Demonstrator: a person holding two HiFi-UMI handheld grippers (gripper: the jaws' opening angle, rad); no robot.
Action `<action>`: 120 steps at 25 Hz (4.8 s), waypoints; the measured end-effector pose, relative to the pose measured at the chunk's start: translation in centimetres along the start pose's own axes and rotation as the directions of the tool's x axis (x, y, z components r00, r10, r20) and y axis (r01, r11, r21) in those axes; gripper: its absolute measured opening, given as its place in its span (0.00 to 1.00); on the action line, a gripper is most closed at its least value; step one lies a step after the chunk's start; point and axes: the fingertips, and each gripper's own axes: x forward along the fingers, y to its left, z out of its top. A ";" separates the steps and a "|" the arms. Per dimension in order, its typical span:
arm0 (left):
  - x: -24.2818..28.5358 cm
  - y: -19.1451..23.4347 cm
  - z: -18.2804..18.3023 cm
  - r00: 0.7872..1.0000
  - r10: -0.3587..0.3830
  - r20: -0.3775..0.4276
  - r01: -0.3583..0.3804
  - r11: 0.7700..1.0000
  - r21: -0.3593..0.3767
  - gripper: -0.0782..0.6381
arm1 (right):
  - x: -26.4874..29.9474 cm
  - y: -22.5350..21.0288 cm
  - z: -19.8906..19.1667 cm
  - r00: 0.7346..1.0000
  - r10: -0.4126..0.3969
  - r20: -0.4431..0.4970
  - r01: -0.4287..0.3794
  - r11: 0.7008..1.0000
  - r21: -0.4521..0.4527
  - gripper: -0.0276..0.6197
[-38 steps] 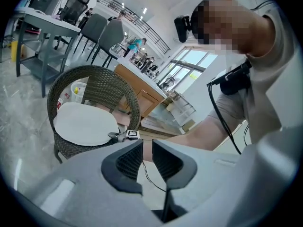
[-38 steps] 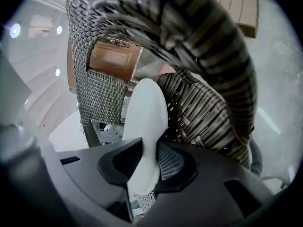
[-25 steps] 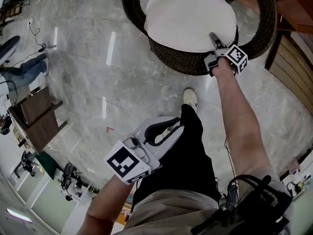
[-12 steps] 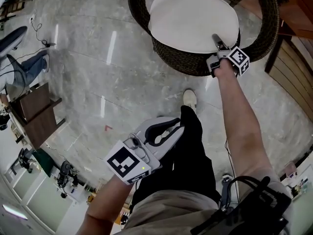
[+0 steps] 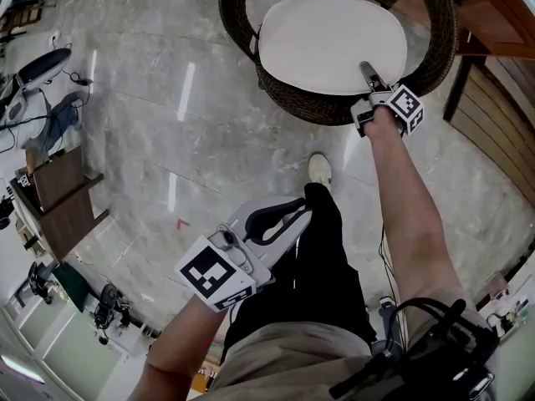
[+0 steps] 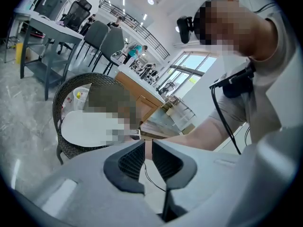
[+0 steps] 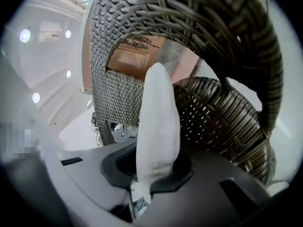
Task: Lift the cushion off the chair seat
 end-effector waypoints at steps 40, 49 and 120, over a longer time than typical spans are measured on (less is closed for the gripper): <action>-25.1 -17.8 -7.1 0.996 -0.037 0.081 0.017 0.972 0.234 0.12 | -33.4 22.6 -15.9 0.972 0.222 0.077 -0.215 0.973 -0.087 0.11; -30.4 -20.9 -6.6 0.990 -0.075 0.123 0.035 0.954 0.298 0.12 | -40.8 28.7 -20.6 0.956 0.285 0.063 -0.279 0.956 -0.094 0.11; -45.4 -24.5 -12.9 0.965 -0.085 0.247 0.000 0.946 0.324 0.12 | -58.8 36.7 -37.5 0.903 0.429 -0.007 -0.426 0.894 -0.137 0.11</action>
